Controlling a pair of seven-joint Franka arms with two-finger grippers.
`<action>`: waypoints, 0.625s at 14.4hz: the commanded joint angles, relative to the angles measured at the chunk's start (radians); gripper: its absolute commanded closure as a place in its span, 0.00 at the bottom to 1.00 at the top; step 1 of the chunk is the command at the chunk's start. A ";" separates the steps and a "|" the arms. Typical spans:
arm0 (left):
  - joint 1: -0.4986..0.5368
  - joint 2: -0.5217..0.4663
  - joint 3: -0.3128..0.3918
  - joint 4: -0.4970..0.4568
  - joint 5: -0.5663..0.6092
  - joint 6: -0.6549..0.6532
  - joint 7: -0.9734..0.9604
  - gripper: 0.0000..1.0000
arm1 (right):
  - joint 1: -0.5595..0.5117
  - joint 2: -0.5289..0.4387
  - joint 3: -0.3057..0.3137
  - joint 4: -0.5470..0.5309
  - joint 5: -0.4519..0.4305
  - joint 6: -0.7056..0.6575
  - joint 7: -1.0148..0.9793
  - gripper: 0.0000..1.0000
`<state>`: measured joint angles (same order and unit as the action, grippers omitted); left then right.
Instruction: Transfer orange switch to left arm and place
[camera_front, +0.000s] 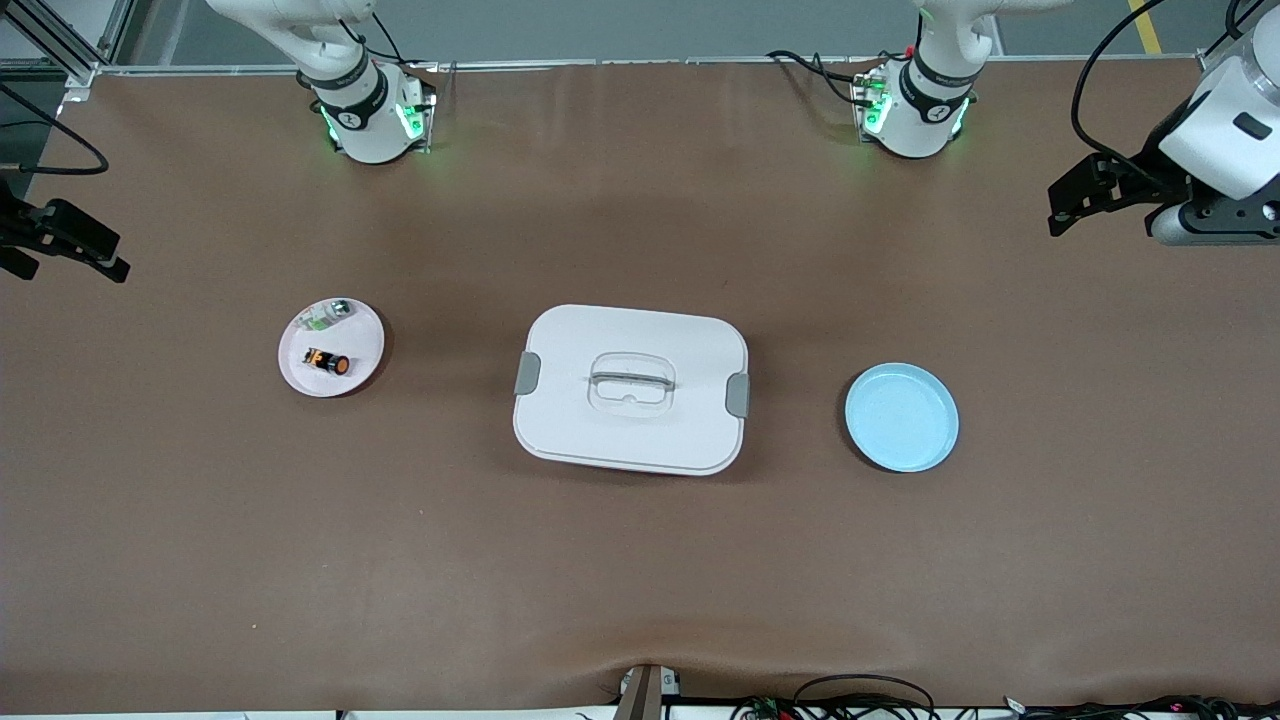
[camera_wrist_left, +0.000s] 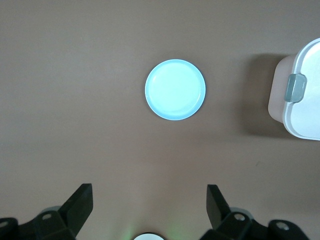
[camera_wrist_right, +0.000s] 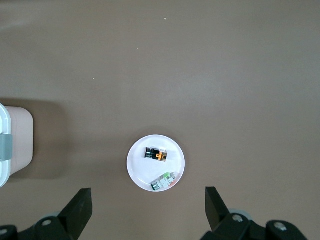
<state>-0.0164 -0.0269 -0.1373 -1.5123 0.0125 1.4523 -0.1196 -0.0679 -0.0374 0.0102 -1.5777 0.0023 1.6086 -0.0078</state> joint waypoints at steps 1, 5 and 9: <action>0.001 -0.001 0.001 0.009 -0.008 -0.010 0.020 0.00 | -0.009 -0.007 0.010 0.001 0.015 -0.012 -0.011 0.00; 0.001 0.001 0.001 0.009 -0.009 -0.010 0.015 0.00 | -0.009 -0.010 0.017 0.002 0.013 -0.021 -0.009 0.00; 0.003 0.007 -0.002 0.018 -0.012 -0.012 0.000 0.00 | -0.012 -0.003 0.014 0.002 0.016 -0.015 -0.008 0.00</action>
<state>-0.0164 -0.0258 -0.1373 -1.5122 0.0125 1.4523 -0.1196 -0.0678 -0.0374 0.0188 -1.5779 0.0040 1.6032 -0.0083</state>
